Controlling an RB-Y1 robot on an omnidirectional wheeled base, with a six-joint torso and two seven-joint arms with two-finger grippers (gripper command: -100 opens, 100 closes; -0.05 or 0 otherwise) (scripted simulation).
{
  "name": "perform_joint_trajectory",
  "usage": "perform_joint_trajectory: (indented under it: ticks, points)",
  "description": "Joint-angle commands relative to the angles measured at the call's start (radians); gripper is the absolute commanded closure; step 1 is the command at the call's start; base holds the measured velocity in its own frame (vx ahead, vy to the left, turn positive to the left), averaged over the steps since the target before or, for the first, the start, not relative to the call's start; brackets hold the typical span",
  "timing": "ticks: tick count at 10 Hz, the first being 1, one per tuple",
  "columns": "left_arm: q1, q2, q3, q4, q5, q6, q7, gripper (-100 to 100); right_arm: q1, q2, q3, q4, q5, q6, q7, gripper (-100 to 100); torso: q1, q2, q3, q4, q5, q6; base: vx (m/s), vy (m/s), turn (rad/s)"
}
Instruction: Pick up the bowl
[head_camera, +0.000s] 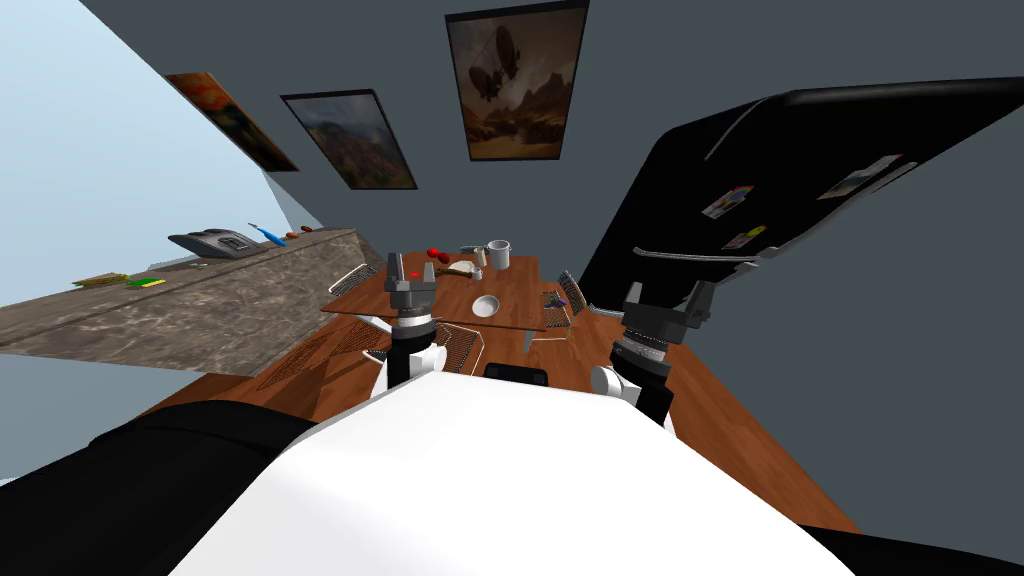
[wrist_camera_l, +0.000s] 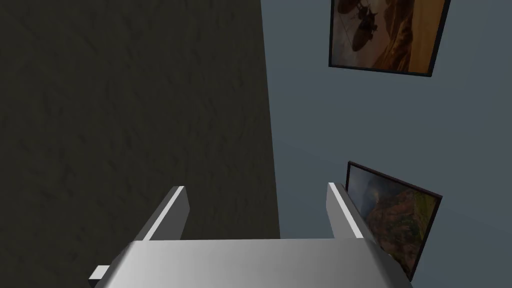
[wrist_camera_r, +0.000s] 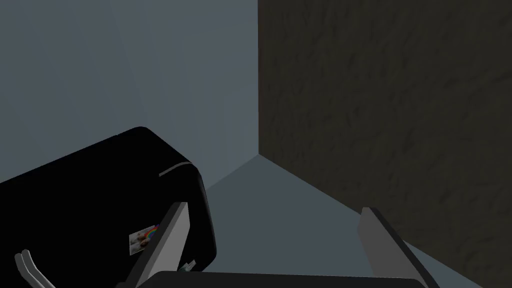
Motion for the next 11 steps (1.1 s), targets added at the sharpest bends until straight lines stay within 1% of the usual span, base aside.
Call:
perform_joint_trajectory:
  ticks: [1, 3, 6, 8, 11]
  points:
    - [-0.004, 0.038, 0.013, 0.018, 0.000, 0.020, 0.002, -100, 0.000, 0.000, 0.000, 0.000, 0.000, 0.000, 0.000, 0, 0.000, 0.000, 0.000, 0.000, 0.000, 0.000, 0.003, -0.033, -0.014]
    - [-0.010, 0.071, 0.033, 0.043, 0.000, 0.050, 0.004, -100, 0.000, 0.000, 0.000, 0.000, 0.000, 0.000, 0.000, 0, -0.004, 0.000, 0.000, 0.000, -0.001, 0.000, 0.001, -0.081, -0.013]
    - [-0.023, 0.114, 0.074, 0.096, 0.000, 0.115, 0.010, -100, 0.000, 0.000, 0.000, 0.000, 0.000, 0.000, 0.000, 0, -0.007, 0.000, 0.000, 0.000, -0.002, 0.000, 0.002, -0.108, -0.021]
    - [-0.034, 0.139, 0.106, 0.141, 0.002, 0.167, 0.014, -100, 0.000, 0.000, 0.000, 0.000, 0.000, 0.000, 0.000, 0, -0.008, 0.000, 0.000, 0.000, -0.002, 0.000, 0.008, -0.124, -0.026]
    - [-0.055, 0.171, 0.159, 0.220, 0.009, 0.262, 0.020, -100, 0.000, 0.000, 0.000, 0.000, 0.000, 0.000, 0.000, 0, -0.010, -0.001, 0.000, 0.000, -0.002, 0.000, 0.003, -0.150, -0.034]
